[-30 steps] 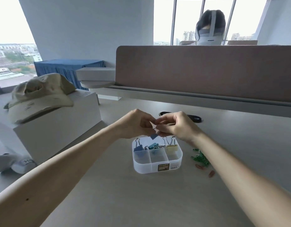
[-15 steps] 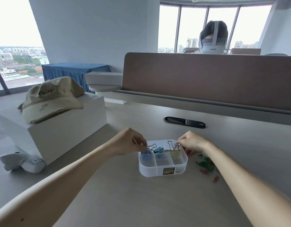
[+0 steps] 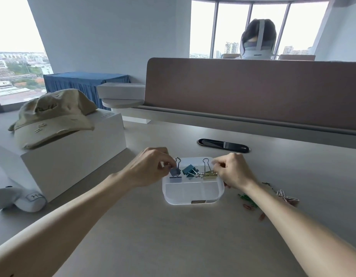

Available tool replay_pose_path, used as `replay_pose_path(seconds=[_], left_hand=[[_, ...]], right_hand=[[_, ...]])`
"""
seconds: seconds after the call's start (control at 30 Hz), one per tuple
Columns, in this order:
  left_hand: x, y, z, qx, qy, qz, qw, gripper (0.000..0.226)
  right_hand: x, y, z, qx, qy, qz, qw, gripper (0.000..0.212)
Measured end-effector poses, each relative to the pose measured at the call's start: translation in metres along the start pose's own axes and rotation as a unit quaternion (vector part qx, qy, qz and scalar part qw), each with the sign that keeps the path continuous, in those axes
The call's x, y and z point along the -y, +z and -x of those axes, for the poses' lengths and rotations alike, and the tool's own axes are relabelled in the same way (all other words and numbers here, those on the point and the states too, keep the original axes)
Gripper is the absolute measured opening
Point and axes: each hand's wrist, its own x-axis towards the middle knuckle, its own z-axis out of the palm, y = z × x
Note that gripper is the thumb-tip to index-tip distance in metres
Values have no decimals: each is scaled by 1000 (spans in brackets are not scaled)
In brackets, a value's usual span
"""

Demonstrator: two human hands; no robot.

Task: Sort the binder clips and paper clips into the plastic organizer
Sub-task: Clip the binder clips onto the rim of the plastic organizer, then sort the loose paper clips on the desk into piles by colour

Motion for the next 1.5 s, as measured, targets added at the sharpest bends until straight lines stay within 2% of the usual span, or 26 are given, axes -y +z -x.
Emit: replay_pose_path(seconds=[0.2, 0.33, 0.43, 0.5, 0.57, 0.73, 0.87, 0.97, 1.07, 1.17, 1.5], left_hand=[[-2, -9, -2, 16, -21, -13, 1000, 15], [3, -10, -5, -11, -57, -3, 998, 15], [6, -12, -7, -25, -89, 15, 996, 12], [2, -11, -10, -18, -83, 7, 996, 9], [-6, -9, -17, -20, -71, 9, 997, 9], [-50, 8, -48, -21, -11, 35, 999, 8], [-102, 42, -79, 60, 59, 58, 995, 2], [-128, 74, -96, 159, 76, 19, 984, 21], [-142, 101, -107, 218, 80, -29, 972, 45], [-141, 114, -116, 248, 56, -43, 966, 57], [-135, 122, -123, 307, 66, -62, 947, 41]], right_hand=[[6, 0, 3, -3, 5, -6, 1000, 21], [3, 7, 0, 62, 68, -34, 995, 26], [1, 9, -5, 98, 97, -50, 989, 39], [0, 5, -7, 91, 123, -82, 985, 45], [-6, -8, -4, 64, 137, -90, 984, 42], [-40, -68, 23, 11, 154, -2, 988, 32], [-69, -116, 64, -15, 195, 42, 980, 18], [-84, -136, 87, 43, 213, 84, 972, 8], [-93, -143, 101, 108, 221, 113, 963, 18], [-98, -141, 104, 112, 215, 122, 963, 25], [-118, -128, 96, 140, 220, 99, 960, 31]])
